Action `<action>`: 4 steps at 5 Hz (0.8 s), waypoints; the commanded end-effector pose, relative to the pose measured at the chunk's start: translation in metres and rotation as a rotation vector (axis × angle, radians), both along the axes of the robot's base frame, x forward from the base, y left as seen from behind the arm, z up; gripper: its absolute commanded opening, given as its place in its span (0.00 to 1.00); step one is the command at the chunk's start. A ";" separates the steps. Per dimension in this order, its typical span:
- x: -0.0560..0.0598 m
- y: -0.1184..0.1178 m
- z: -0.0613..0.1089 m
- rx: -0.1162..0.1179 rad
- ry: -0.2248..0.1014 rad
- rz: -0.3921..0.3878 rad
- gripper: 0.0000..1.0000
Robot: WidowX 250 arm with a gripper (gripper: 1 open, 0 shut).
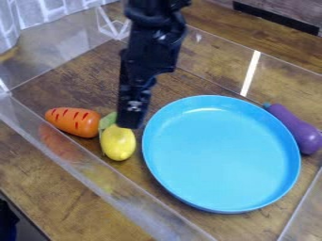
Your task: Put the carrot on the blue tray
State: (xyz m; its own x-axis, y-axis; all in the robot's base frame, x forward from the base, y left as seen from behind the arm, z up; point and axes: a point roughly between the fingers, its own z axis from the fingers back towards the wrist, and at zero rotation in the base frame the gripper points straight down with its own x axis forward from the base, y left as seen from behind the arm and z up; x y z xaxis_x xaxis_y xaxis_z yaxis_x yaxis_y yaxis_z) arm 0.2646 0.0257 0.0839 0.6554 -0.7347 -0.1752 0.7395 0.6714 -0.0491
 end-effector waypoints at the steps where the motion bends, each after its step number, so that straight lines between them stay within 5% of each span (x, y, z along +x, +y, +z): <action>1: -0.005 0.022 0.008 0.008 -0.068 -0.085 1.00; 4: -0.003 0.055 -0.042 0.022 -0.111 -0.185 1.00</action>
State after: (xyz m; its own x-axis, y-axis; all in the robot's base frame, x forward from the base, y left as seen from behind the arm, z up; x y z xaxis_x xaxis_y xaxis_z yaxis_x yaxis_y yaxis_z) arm 0.2577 0.0741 0.0341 0.5141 -0.8470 -0.1349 0.8560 0.5166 0.0185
